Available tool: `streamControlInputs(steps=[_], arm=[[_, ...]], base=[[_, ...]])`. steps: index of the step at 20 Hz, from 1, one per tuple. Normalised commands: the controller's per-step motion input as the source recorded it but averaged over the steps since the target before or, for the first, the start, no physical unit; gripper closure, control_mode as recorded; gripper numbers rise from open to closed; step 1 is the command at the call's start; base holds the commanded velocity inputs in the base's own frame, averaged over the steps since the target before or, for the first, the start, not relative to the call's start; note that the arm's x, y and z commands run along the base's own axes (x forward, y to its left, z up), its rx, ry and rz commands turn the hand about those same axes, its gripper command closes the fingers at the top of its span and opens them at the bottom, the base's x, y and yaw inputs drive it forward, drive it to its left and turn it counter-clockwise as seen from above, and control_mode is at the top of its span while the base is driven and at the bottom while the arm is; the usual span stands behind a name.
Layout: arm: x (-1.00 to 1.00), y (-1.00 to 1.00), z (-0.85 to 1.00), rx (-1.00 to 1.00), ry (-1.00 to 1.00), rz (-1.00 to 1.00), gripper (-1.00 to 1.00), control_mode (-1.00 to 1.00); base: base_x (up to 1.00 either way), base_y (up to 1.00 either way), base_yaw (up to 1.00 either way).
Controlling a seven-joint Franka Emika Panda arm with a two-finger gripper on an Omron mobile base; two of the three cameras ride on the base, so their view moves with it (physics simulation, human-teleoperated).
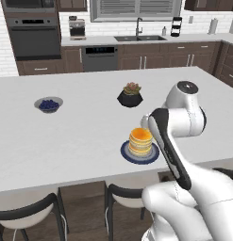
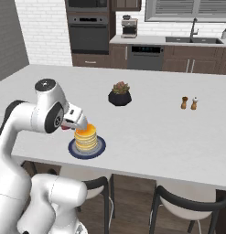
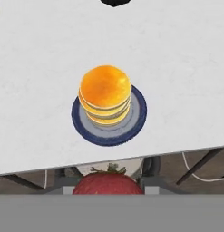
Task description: Take the strawberry from the fridge and place it on top of the pancake, located on the dining counter.
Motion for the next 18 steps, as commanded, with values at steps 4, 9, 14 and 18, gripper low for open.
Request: streamControlInputs(steps=[4,9,14,18], arm=[[1.0,-0.02,-0.64,0.0,0.0,0.0,1.0,-1.0],[1.0,0.0,-0.61,0.0,0.04,0.0,1.0,-1.0],[0.79,0.0,-0.43,0.0,0.11,0.0,1.0,-1.0],[0.08,0.0,-0.04,0.0,0.04,0.0,1.0,-1.0]], base=[[0.0,0.0,0.0],[0.0,0.0,0.0],[0.0,0.0,0.0],[0.0,0.0,0.0]])
